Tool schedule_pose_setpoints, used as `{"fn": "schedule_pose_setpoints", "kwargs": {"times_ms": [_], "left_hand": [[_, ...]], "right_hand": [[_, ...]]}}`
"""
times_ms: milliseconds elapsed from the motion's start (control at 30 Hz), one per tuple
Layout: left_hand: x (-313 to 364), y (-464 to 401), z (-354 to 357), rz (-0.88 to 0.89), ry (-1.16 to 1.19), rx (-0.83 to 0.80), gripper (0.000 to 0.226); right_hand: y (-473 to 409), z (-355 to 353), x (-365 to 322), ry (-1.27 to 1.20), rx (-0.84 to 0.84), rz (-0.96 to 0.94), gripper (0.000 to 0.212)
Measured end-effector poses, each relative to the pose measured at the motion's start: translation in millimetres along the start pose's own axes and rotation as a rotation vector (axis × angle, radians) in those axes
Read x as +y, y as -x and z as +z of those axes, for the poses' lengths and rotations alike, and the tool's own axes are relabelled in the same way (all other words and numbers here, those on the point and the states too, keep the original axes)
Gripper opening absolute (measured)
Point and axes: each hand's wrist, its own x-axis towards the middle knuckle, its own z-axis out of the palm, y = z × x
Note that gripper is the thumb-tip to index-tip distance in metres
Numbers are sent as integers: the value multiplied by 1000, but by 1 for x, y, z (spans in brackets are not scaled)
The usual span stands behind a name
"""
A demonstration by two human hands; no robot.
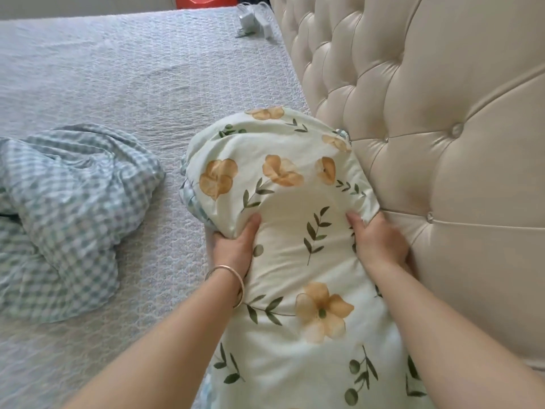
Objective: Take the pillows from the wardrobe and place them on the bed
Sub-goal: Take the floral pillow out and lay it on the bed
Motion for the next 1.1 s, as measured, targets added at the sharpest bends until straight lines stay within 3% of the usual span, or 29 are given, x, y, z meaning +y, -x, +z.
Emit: {"fn": "schedule_pose_setpoints", "kwargs": {"times_ms": [133,233,333,400,600,700,800,867,900,1100], "left_hand": [[16,13,4,43,-258,151,99],[25,48,-4,366,-582,209,89],[0,86,-15,612,-972,5,76],[-22,98,-19,550,-1095,-139,79],[-21,87,-20,457,-979,-248,70],[-36,98,-37,509,-621,-226,66],[-58,117,-63,167,-457,-126,68],[-69,127,-76,-64,-521,-115,60],[-73,131,-78,-99,-583,-116,53],[-78,140,-82,-50,-874,-67,41]], "right_hand": [[7,-7,-9,24,-65,28,48],[36,-19,-17,127,25,-227,57],[75,-18,-15,180,-60,-368,59],[94,-10,-2,203,-160,-353,61],[90,-7,20,297,-433,-343,63],[97,-22,26,192,-319,-368,59],[124,-34,65,179,-144,-185,51],[142,-37,91,197,-112,-56,45],[148,-37,100,228,-117,-35,40],[144,-61,113,379,-107,-26,30]]}}
